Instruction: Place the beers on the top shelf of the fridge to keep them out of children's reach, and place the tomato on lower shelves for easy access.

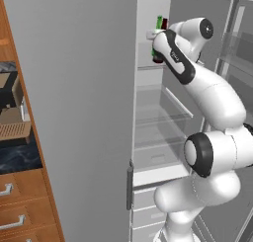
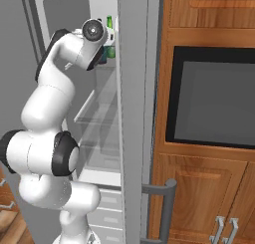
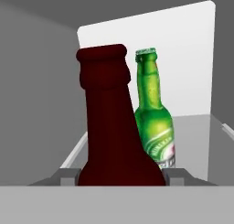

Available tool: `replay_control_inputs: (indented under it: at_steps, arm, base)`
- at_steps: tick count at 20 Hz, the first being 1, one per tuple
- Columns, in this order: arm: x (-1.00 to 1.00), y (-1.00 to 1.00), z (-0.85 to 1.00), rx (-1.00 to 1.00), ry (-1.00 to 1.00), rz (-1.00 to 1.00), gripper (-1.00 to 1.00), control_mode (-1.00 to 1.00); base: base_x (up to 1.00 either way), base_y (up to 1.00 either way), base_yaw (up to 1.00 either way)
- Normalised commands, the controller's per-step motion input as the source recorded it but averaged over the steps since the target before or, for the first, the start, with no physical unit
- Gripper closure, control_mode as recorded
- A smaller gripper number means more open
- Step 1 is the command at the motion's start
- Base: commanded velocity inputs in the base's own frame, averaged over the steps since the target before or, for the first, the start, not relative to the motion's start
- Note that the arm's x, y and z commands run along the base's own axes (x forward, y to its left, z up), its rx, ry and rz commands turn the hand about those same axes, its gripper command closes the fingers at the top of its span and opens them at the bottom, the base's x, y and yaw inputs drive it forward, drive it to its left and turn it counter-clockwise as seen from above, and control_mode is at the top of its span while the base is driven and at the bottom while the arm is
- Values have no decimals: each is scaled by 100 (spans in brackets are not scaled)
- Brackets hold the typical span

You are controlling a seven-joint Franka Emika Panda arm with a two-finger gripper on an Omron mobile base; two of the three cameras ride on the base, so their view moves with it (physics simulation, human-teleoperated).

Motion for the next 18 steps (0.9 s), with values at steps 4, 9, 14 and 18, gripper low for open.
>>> replay_control_inputs:
  at_steps: [4, 9, 14, 18]
  arm:
    - [53, 0, 0, 0, -1, 0, 100, -100]
    - [53, 0, -1, 0, 0, 1, 100, -100]
    - [47, 0, -11, 0, 0, 2, 100, -100]
    - [18, 0, -11, -2, 0, 3, -100, -100]
  base:
    - [0, 0, 0]
    - [0, 0, 0]
    - [0, 0, 0]
    - [0, 0, 0]
